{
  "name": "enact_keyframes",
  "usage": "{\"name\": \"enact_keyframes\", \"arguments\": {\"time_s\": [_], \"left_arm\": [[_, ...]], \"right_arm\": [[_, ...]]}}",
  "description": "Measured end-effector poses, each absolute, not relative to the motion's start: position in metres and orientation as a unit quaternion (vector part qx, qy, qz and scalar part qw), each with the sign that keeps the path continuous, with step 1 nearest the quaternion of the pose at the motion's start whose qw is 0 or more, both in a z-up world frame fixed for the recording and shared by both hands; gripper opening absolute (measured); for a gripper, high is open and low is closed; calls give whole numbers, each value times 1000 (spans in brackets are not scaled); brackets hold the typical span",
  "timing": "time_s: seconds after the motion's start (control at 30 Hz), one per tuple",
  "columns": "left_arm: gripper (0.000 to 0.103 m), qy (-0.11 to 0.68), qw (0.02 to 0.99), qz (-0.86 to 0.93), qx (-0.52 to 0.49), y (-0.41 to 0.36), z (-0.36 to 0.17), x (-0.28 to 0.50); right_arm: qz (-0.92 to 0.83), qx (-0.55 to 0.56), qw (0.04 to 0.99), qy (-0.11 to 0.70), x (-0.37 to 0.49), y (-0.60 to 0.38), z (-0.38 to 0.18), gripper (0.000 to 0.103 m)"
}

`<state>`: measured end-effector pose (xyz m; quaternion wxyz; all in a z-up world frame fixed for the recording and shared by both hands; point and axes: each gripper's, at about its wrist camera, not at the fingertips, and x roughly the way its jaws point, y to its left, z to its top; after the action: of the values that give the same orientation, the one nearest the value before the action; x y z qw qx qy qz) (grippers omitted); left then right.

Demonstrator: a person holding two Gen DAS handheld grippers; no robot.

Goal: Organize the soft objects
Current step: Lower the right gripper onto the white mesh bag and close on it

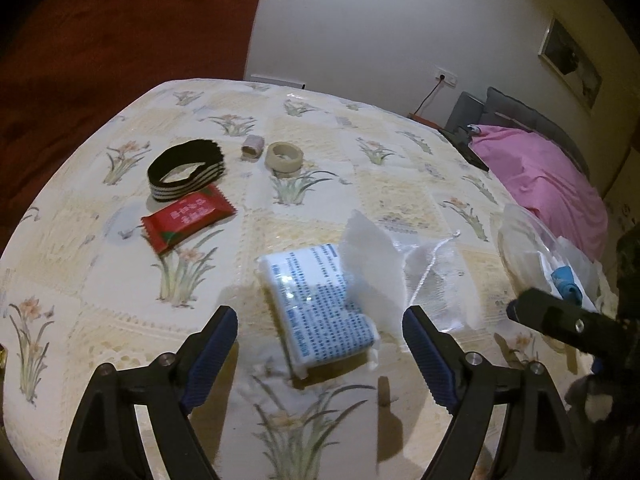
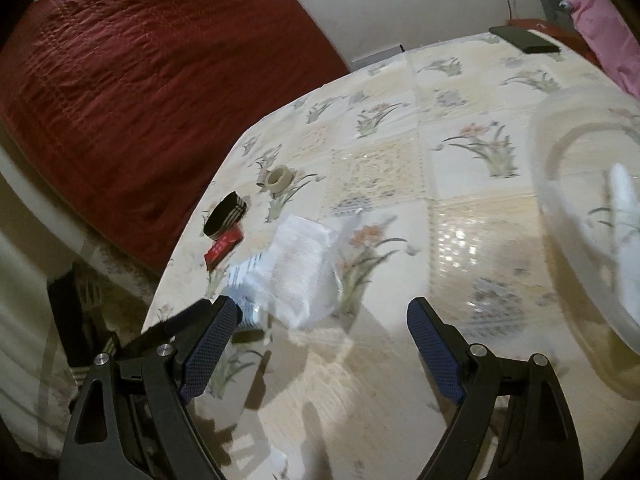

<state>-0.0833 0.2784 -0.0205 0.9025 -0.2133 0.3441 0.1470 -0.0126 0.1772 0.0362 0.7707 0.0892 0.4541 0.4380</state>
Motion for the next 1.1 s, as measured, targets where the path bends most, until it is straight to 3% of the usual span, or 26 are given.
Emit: {"name": "enact_keyframes", "arguments": {"time_s": [0.93,1.1], "left_arm": [[88,336,907,130,-217,286,-27,-99],[88,337,906,128,-223,286,-28,-99]], "right_arm": [[417,17,780,465,-5,283,25,86],[403,-15,795,453,-6,291,26,78]]}}
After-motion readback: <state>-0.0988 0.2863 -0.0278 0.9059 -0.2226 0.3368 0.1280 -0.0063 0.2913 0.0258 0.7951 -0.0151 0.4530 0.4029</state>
